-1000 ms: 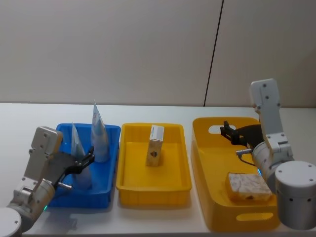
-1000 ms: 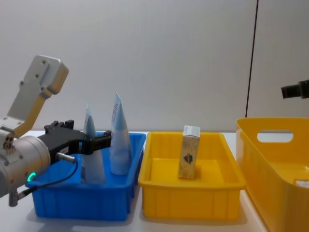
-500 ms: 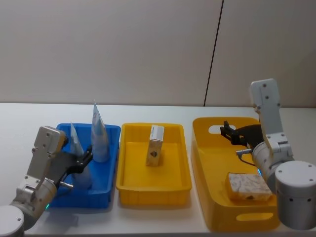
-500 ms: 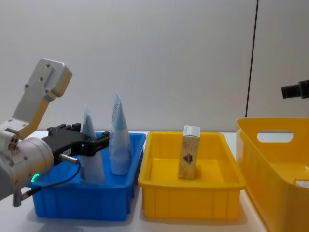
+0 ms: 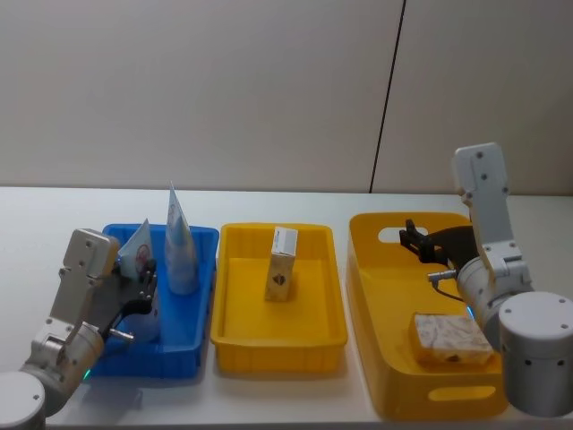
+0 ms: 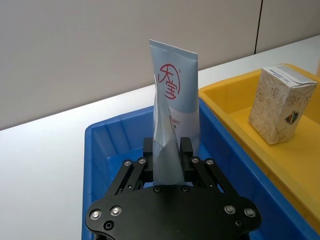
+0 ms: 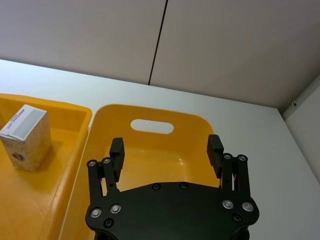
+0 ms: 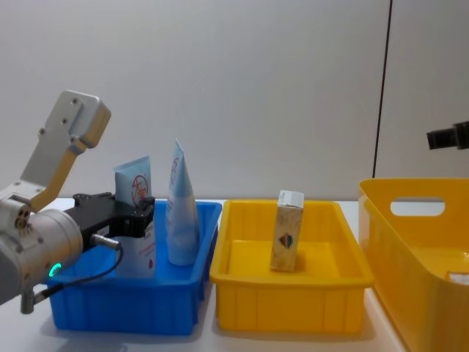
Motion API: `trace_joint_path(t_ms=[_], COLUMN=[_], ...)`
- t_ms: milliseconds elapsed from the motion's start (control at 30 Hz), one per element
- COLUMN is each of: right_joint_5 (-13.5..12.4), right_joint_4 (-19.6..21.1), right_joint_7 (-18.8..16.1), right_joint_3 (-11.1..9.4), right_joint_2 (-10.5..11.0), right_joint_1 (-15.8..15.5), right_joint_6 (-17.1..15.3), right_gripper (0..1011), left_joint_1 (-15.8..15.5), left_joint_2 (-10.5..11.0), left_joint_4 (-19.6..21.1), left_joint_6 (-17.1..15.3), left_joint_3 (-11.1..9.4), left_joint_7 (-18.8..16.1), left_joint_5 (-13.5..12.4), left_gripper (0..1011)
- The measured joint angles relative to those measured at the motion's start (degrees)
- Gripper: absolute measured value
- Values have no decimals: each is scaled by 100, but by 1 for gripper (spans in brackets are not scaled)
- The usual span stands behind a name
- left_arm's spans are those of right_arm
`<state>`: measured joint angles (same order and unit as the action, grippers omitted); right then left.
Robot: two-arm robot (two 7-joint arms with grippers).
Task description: Bimanual collaborative sorting of washing and personal care products
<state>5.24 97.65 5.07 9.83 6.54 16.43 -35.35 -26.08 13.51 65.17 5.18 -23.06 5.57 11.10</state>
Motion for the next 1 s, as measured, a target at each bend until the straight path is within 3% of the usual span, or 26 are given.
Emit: trace_joint_path(t_ms=[333,1000], right_joint_5=[0,1], right_joint_4=[0,0], right_joint_7=[0,0], right_joint_3=[0,0], right_joint_2=[0,0], right_joint_1=[0,0], right_joint_6=[0,0], right_gripper=[1003,1004], left_joint_1=[-10,-19], left_joint_2=[-6,-11], left_joint_4=[-22,-36], left_joint_6=[6,7], left_joint_3=[0,1], left_joint_7=[6,8], left_joint_5=[-3,-3], left_gripper=[231,224])
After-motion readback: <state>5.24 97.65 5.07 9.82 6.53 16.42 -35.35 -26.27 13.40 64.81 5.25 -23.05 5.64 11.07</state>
